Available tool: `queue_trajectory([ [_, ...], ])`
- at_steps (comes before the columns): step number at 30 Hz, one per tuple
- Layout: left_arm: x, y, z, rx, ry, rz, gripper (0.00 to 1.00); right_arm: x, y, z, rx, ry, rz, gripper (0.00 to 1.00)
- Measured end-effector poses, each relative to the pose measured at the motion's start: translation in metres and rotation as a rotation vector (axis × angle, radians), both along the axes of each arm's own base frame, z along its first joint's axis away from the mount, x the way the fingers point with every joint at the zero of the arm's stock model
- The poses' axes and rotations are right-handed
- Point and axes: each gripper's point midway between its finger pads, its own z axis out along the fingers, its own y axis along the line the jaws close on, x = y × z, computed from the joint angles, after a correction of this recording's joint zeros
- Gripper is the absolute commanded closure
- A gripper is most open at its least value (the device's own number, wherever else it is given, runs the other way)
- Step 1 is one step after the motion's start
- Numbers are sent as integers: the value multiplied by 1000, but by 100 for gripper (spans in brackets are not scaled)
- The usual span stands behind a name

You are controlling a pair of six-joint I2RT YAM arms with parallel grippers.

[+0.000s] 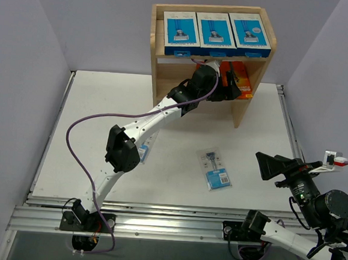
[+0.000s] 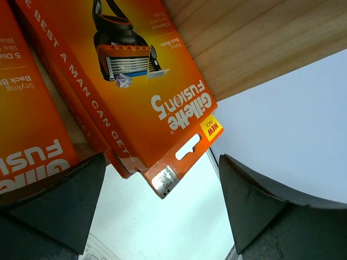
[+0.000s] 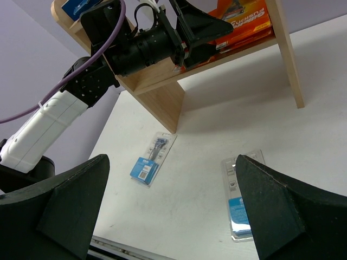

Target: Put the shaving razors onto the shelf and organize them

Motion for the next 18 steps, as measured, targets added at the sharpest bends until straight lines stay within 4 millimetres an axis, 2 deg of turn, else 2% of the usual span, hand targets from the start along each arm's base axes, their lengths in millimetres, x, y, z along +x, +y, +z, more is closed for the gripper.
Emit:
queue_trajectory([
  [5,-5,-2,1,-15,7,-21,6,0,0,-1,2,2,1,4],
  [18,-41,3,3,-29,53,-137,6,1,2,-4,11,13,0,4],
])
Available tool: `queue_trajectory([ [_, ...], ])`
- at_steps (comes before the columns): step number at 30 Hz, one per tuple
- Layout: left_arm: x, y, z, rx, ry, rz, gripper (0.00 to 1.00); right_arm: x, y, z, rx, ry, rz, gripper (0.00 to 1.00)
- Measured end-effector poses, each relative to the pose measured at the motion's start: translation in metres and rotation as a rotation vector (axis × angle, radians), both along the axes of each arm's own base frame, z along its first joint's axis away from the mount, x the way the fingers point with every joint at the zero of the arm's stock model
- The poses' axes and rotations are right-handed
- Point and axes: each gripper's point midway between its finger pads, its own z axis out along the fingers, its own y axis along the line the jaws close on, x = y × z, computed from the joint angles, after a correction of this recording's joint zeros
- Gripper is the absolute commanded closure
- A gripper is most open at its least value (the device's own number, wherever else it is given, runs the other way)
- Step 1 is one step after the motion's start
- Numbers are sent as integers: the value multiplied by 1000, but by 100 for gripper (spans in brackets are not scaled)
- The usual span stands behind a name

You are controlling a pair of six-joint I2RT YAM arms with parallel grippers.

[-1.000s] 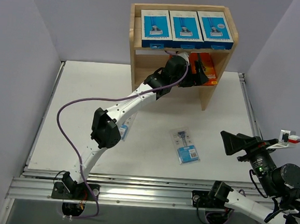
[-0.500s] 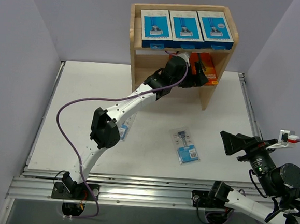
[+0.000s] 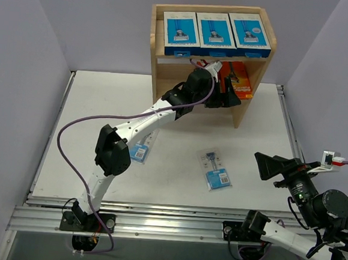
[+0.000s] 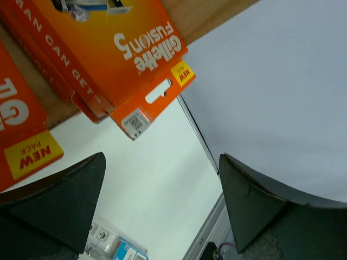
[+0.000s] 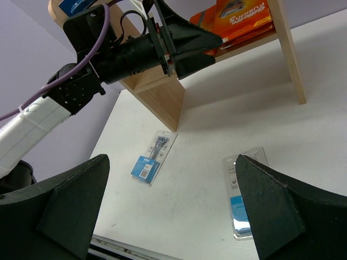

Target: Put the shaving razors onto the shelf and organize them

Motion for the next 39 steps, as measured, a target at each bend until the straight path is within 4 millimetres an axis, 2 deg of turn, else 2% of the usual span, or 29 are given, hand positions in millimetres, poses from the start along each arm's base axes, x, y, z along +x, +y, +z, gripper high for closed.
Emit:
queue_trajectory([
  [2,-6,4,0,5,5,-11,6,0,0,-1,-1,2,-2,8],
  [9,-30,20,1,23,2,-41,6,3,4,-8,-18,11,-1,38],
  [11,-36,26,7,25,-23,-47,6,4,7,-9,-25,13,0,42],
  [12,-37,28,16,13,-62,-54,6,5,9,-9,-29,15,0,48],
  [15,-49,43,67,-66,-203,-69,6,9,19,-8,-44,14,8,56],
  [18,-72,63,112,-142,-320,-95,6,13,29,-8,-65,14,20,59],
  [20,-90,78,131,-176,-382,-117,6,17,35,-8,-81,18,24,59],
  [22,-104,88,142,-190,-423,-139,6,21,44,-10,-103,23,28,60],
  [25,-120,99,137,-181,-453,-179,6,27,60,-15,-133,31,43,60],
  [29,-137,106,110,-124,-454,-255,6,35,80,-27,-165,48,59,63],
  [32,-152,114,96,-82,-455,-318,6,41,94,-34,-183,57,72,72],
  [33,-157,119,93,-67,-458,-328,6,43,99,-37,-191,59,75,79],
  [34,-162,126,92,-50,-462,-332,6,46,105,-39,-198,60,78,80],
  [36,-171,143,95,-19,-486,-314,6,51,115,-44,-211,63,79,84],
  [39,-172,185,116,29,-560,-164,6,62,134,-50,-231,66,79,92],
])
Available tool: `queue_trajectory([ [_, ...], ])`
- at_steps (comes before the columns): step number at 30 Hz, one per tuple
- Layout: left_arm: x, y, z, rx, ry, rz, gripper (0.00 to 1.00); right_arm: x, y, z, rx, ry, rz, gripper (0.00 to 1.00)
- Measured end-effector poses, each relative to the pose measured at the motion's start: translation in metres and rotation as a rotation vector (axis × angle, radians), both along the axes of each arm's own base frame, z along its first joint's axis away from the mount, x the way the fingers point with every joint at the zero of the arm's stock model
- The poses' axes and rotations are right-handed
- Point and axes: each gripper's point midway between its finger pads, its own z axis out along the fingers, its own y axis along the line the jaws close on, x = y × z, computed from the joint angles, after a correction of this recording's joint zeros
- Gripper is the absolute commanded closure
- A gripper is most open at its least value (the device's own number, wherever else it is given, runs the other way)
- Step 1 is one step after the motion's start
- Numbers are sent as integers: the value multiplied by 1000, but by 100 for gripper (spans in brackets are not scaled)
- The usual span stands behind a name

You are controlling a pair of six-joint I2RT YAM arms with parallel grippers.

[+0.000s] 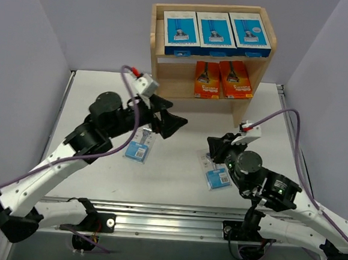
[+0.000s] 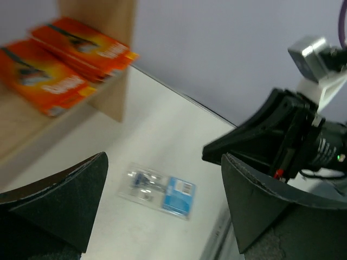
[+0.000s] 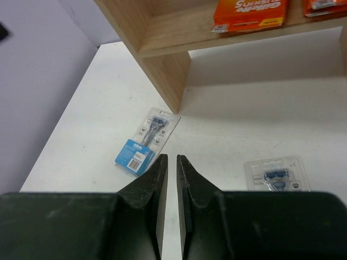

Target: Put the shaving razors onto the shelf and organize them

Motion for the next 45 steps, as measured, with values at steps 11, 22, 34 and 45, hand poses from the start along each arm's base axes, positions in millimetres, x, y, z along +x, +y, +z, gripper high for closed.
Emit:
queue_trajectory([
  [11,70,160,3,62,-83,646,6,79,58,-58,-124,38,-90,100],
  [22,61,211,-71,240,-81,836,6,156,106,-68,-155,-23,-121,100],
  [34,43,222,-88,247,-175,907,6,210,123,-78,-182,-107,-218,100],
  [45,40,220,-80,256,-224,911,6,248,127,-83,-199,-125,-261,100],
])
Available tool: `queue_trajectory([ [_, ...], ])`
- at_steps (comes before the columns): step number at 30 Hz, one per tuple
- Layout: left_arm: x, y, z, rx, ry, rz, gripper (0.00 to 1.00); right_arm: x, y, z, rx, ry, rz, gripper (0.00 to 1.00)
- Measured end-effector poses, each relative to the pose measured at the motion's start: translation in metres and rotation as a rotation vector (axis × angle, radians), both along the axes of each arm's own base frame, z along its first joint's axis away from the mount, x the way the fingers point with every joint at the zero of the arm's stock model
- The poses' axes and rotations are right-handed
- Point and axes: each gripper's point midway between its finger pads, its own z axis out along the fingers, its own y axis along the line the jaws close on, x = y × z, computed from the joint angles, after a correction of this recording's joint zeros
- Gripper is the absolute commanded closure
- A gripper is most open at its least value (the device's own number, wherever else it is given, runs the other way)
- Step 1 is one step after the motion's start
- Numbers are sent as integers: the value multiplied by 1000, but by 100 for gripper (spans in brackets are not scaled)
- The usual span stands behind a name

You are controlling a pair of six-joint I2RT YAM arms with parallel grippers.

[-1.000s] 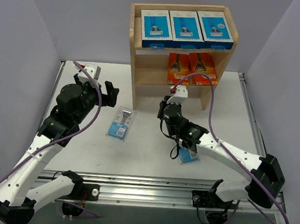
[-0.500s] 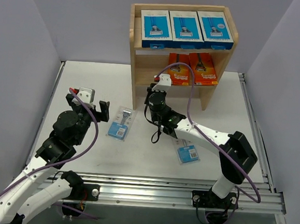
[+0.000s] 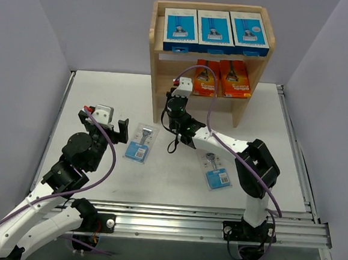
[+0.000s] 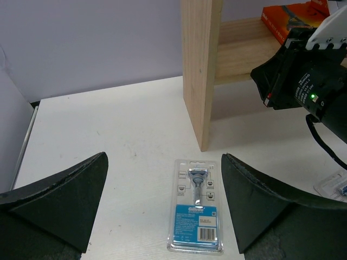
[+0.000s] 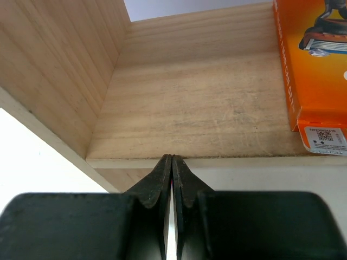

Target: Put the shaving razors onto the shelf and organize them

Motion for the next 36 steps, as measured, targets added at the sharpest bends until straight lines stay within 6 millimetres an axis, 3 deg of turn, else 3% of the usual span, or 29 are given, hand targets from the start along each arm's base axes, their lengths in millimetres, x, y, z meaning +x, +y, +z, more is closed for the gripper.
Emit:
queue_trajectory([
  [7,0,-1,-2,6,2,-3,6,27,-4,-4,4,-7,-24,100],
  [13,-2,-3,-2,6,-1,-11,6,32,-9,-7,-14,-5,-37,100],
  [19,-5,-4,1,-1,-10,-19,6,22,-16,-26,-53,-10,-31,100],
  [24,-6,-10,1,-3,-18,-49,6,-2,-19,-38,-116,2,-2,88],
  [27,-6,-13,1,-2,-18,-66,6,-24,-18,-24,-122,-19,24,80],
  [31,-5,-16,-1,2,-13,-76,6,-55,-29,19,-36,-79,40,78],
  [36,-5,-18,-1,-4,-13,-82,6,-76,-73,56,190,-125,-43,61],
])
